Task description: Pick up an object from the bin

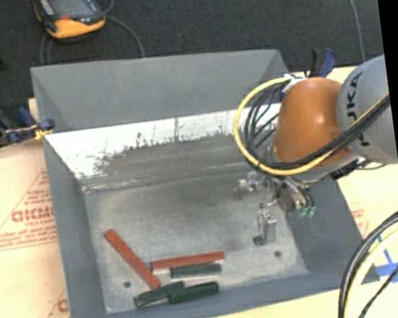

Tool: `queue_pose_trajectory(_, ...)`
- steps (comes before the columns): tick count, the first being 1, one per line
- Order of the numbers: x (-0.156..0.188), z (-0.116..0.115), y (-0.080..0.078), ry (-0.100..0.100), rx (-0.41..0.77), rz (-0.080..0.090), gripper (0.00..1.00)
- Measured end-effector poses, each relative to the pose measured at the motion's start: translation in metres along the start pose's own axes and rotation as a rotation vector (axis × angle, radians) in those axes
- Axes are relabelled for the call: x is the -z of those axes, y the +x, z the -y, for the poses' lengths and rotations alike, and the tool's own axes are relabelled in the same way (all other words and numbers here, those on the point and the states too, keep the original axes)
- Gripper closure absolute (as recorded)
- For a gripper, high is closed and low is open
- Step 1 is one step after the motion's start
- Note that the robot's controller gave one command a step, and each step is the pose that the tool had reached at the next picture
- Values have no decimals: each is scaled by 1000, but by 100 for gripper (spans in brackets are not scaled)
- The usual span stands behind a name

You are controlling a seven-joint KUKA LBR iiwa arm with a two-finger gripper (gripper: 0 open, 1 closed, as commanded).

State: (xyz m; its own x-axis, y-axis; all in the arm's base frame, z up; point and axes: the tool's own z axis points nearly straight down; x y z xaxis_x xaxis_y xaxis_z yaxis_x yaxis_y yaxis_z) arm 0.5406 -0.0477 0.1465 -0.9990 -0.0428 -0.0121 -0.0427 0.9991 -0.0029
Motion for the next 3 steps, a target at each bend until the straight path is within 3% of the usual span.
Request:
queue_pose_trajectory(1, -49, -41, 28, -2, 33, -7, 0)
queue_pose_trajectory(2, -69, -56, 30, -5, 112, -14, 0)
queue_pose_trajectory(3, -75, -74, 37, -4, 234, -7, 100)
